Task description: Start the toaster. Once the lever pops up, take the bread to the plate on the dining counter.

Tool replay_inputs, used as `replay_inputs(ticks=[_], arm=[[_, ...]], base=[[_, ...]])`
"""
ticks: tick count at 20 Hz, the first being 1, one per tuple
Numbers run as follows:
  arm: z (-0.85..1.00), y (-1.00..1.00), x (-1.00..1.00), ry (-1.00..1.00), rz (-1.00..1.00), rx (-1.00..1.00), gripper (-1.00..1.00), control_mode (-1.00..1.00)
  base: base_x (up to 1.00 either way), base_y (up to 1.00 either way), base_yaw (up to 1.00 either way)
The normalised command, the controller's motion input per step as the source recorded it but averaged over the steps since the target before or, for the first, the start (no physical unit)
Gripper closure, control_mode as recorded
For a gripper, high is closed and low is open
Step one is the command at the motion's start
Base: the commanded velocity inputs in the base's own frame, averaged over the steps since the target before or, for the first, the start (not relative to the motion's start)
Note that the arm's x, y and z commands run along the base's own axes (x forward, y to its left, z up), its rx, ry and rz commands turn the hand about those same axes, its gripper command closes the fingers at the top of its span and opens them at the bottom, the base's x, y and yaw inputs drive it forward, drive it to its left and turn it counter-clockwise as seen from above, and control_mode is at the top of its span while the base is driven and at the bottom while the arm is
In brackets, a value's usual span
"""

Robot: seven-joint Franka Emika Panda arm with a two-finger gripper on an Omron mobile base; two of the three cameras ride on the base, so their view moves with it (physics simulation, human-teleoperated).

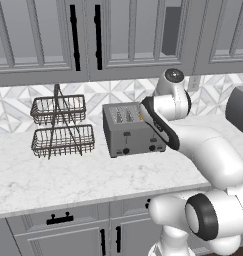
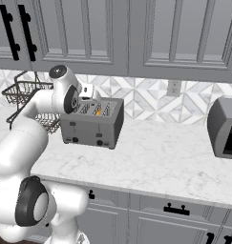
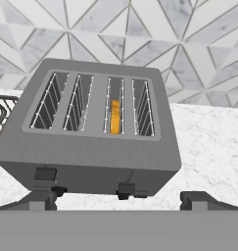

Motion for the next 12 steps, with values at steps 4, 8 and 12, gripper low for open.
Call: replay_inputs(ticks=[4,8,12], arm=[[0.00,0.00,0.00,0.00,0.00,0.00,-1.00,-1.00],[0.00,0.00,0.00,0.00,0.00,0.00,-1.00,-1.00],[0.00,0.00,0.00,0.00,0.00,0.00,-1.00,-1.00]], base=[[0.00,0.00,0.00],[0.00,0.00,0.00],[0.00,0.00,0.00]])
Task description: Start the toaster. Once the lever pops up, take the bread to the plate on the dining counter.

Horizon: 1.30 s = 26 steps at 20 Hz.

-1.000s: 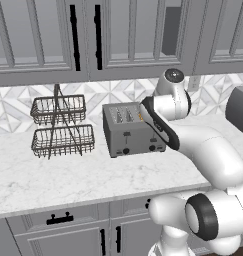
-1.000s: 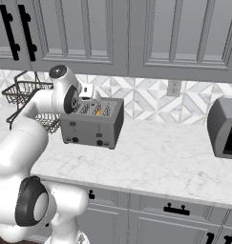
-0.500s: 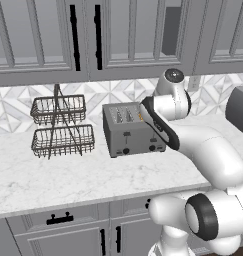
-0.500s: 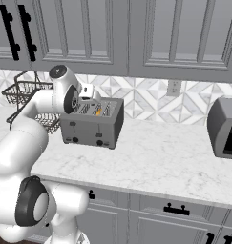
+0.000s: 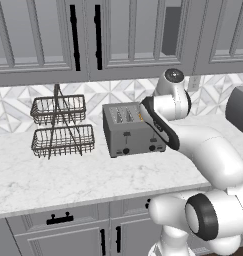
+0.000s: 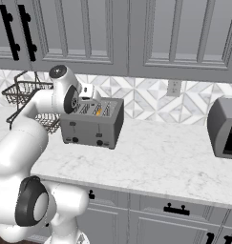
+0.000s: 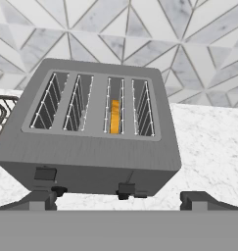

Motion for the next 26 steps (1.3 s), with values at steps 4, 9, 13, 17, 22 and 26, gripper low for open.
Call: replay_inputs(ticks=[4,9,13,17,22,26], arm=[[0.00,0.00,0.00,0.00,0.00,0.00,-1.00,-1.00],[0.00,0.00,0.00,0.00,0.00,0.00,-1.00,-1.00],[0.00,0.00,0.00,0.00,0.00,0.00,-1.00,-1.00],[0.00,0.00,0.00,0.00,0.00,0.00,-1.00,-1.00],[0.00,0.00,0.00,0.00,0.00,0.00,-1.00,-1.00],[0.00,0.00,0.00,0.00,0.00,0.00,-1.00,-1.00]], base=[[0.00,0.00,0.00],[0.00,0.00,0.00],[0.00,0.00,0.00],[0.00,0.00,0.00],[0.00,0.00,0.00],[0.00,0.00,0.00]])
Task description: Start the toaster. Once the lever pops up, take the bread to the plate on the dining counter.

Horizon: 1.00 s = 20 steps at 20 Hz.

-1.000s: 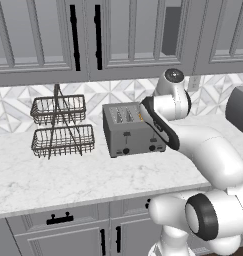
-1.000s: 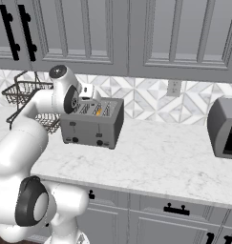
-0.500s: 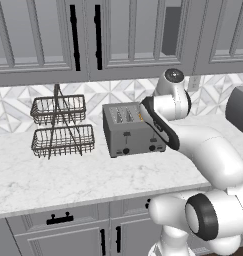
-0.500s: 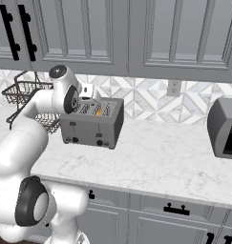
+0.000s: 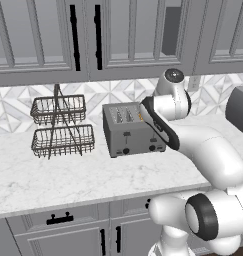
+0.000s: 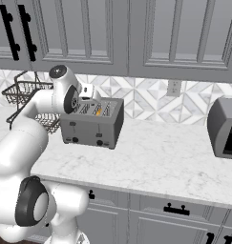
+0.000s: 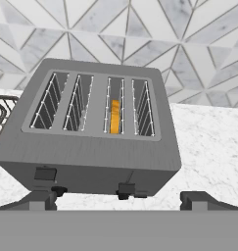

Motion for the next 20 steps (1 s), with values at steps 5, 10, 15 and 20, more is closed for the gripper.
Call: replay_inputs(ticks=[5,10,15,20], arm=[[0.00,0.00,0.00,0.00,0.00,0.00,-1.00,-1.00],[0.00,0.00,0.00,0.00,0.00,0.00,-1.00,-1.00],[0.00,0.00,0.00,0.00,0.00,0.00,-1.00,-1.00],[0.00,0.00,0.00,0.00,0.00,0.00,-1.00,-1.00]], base=[[0.00,0.00,0.00],[0.00,0.00,0.00],[0.00,0.00,0.00],[0.00,0.00,0.00]])
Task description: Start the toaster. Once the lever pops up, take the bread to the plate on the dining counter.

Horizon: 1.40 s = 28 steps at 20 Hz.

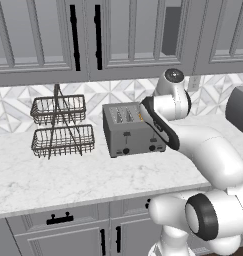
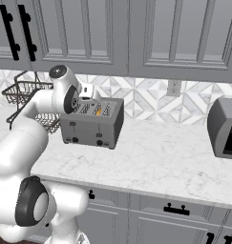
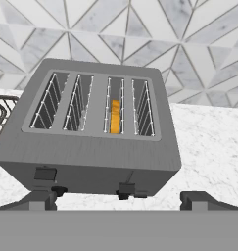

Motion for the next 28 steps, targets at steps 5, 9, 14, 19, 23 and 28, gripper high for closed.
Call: replay_inputs(ticks=[5,9,14,19,23,28], arm=[[0.00,0.00,0.00,0.00,0.00,0.00,-1.00,-1.00],[0.00,0.00,0.00,0.00,0.00,0.00,-1.00,-1.00],[0.00,0.00,0.00,0.00,0.00,0.00,-1.00,-1.00],[0.00,0.00,0.00,0.00,0.00,0.00,-1.00,-1.00],[0.00,0.00,0.00,0.00,0.00,0.00,-1.00,-1.00],[0.00,0.00,0.00,0.00,0.00,0.00,-1.00,-1.00]], base=[[0.00,0.00,0.00],[0.00,0.00,0.00],[0.00,0.00,0.00],[0.00,0.00,0.00],[0.00,0.00,0.00],[0.00,0.00,0.00]])
